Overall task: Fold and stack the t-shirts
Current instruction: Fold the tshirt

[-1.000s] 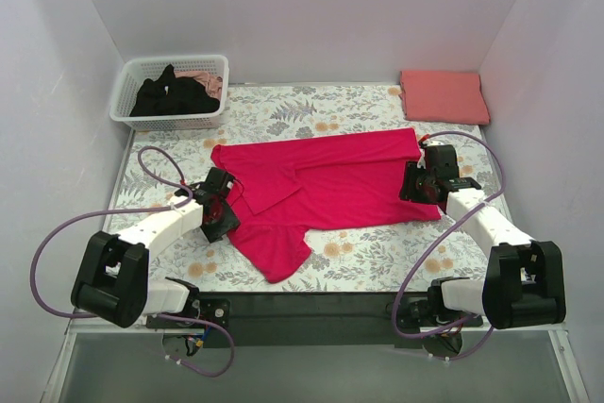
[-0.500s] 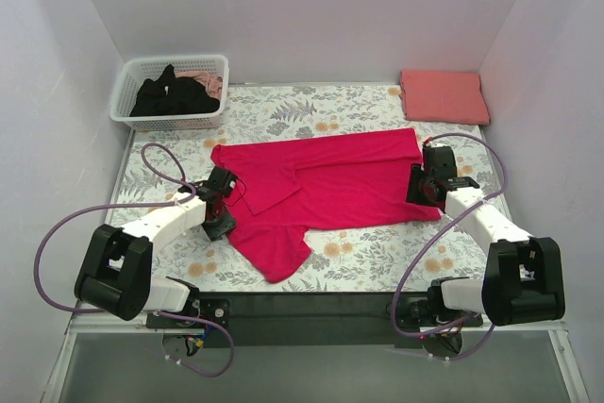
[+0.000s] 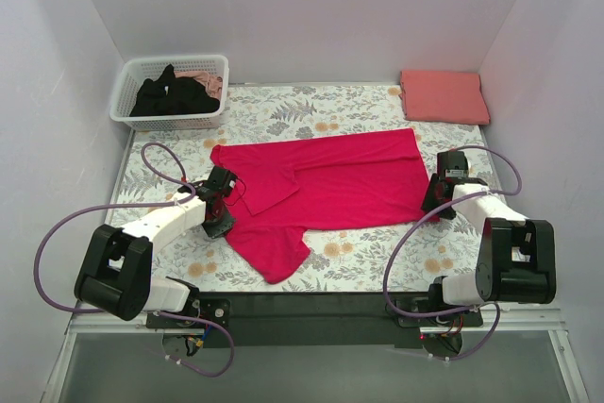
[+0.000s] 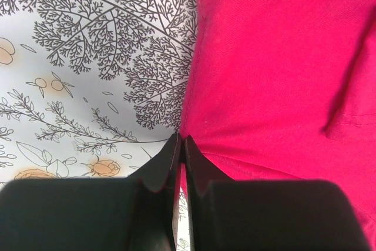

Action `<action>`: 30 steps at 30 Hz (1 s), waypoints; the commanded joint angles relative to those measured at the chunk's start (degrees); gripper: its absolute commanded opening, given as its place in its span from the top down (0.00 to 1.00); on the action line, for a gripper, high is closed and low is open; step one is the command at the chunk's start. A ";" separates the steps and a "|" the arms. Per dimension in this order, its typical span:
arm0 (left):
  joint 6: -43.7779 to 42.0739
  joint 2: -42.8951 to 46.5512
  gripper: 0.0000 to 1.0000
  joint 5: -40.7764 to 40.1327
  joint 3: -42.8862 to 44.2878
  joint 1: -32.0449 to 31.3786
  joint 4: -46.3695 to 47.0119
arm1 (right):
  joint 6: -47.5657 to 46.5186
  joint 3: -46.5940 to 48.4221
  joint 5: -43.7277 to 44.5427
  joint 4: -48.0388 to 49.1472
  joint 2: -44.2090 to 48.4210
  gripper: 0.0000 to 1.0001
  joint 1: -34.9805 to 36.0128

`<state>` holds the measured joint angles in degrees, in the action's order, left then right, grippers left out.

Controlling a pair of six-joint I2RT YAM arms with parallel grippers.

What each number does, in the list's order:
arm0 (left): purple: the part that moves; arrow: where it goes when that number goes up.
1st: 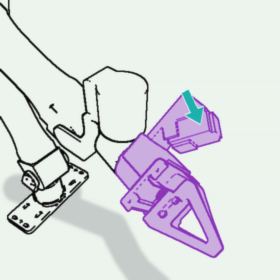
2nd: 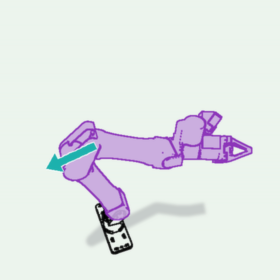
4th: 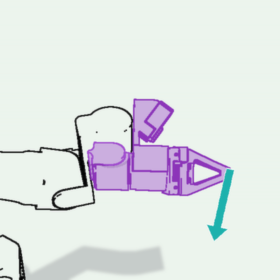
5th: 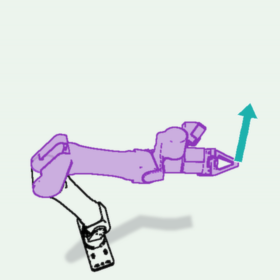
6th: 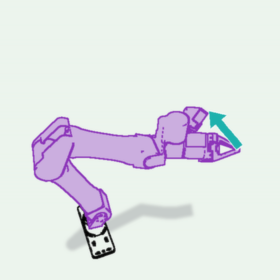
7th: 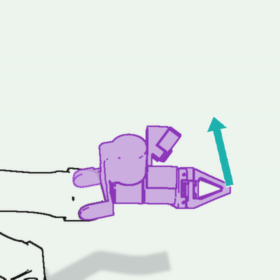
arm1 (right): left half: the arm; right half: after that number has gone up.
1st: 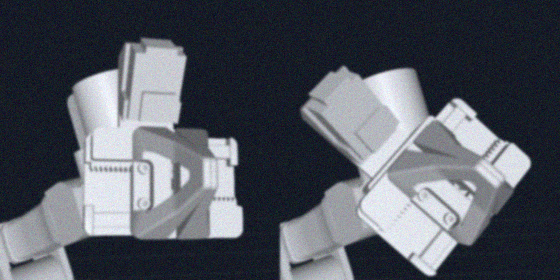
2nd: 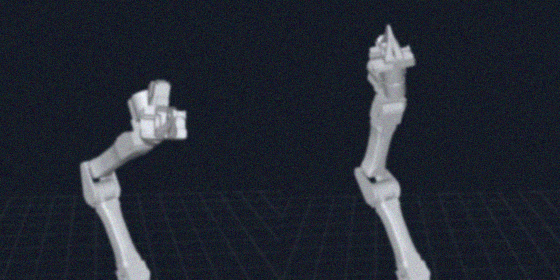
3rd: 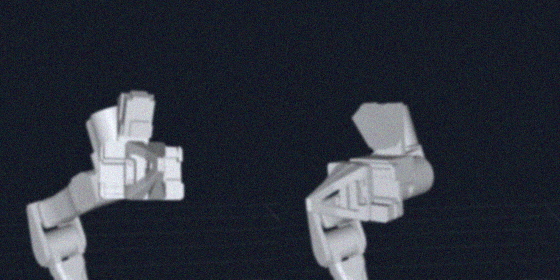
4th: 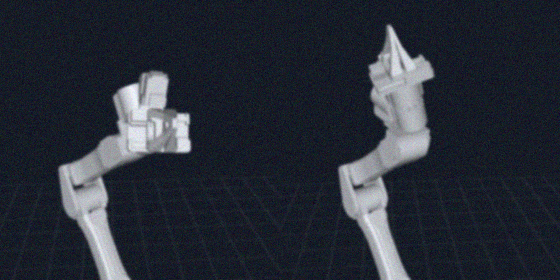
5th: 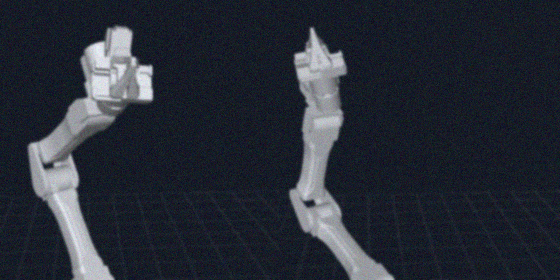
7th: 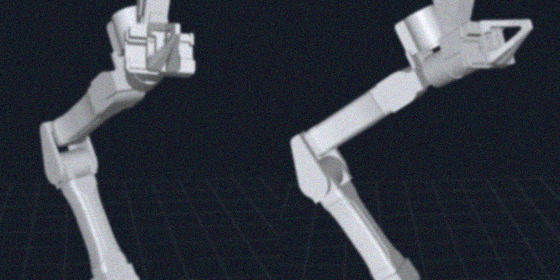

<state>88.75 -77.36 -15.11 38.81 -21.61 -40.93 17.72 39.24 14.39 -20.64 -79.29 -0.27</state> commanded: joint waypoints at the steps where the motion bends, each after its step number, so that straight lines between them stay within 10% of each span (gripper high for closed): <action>1: 0.02 -1.04 1.00 -0.62 -2.16 0.07 1.11 | 1.45 -1.18 -1.03 -0.27 0.19 0.54 -1.57; 13: -0.86 0.02 1.00 -5.02 -1.28 -0.01 -1.09 | 2.06 -2.60 1.16 -0.36 -1.75 0.64 -5.97; 30: -1.74 1.78 1.00 -1.94 -1.72 0.07 0.67 | 5.58 -0.13 -1.03 -6.69 5.11 0.47 -6.05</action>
<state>87.61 -76.75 -15.94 38.50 -21.61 -40.66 22.24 38.04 12.95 -24.99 -75.05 -6.00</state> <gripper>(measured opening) 0.024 0.533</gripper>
